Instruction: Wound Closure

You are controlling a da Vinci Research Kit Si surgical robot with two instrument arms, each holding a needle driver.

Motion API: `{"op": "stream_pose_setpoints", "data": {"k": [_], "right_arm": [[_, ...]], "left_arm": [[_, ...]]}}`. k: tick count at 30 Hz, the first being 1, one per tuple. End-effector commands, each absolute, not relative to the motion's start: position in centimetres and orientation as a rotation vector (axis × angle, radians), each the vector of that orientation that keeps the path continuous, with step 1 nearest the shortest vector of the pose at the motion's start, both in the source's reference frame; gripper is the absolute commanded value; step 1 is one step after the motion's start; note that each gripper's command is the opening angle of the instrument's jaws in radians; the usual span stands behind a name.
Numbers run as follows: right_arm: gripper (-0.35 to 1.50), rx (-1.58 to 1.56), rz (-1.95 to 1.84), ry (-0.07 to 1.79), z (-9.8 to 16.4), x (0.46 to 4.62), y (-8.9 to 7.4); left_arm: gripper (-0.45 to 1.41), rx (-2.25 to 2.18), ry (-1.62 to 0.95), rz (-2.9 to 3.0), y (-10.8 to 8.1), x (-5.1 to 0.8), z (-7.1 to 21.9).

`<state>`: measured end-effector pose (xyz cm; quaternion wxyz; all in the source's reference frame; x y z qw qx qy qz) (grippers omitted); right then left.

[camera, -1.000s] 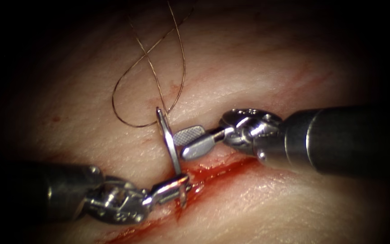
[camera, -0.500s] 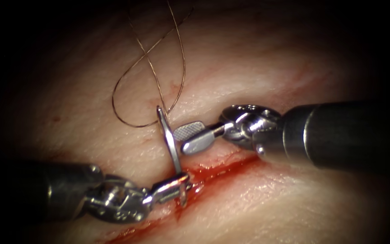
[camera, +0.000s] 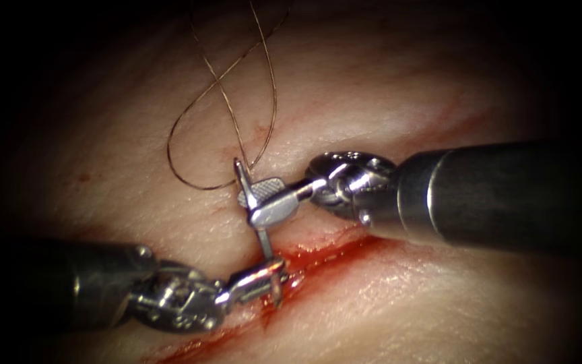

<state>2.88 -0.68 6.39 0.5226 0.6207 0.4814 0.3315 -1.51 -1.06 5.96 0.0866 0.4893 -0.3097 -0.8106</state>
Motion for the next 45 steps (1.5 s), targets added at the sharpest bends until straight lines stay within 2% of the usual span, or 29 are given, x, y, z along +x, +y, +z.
{"op": "stream_pose_setpoints", "data": {"k": [1, 9, 45], "right_arm": [[1.18, 1.493, 0.788, 1.152, 6.41, 2.94, -0.73], [1.11, 1.506, 0.745, 1.146, 6.49, 3.04, -0.82], [1.06, 1.550, 0.682, 1.052, 6.55, 3.12, -0.73]], "left_arm": [[-0.45, 1.461, -0.920, -2.416, -1.11, -1.57, 6.02], [-0.45, 1.460, -0.920, -2.416, -1.11, -1.57, 6.02], [-0.45, 1.457, -0.928, -2.382, -1.14, -1.56, 6.01]]}}
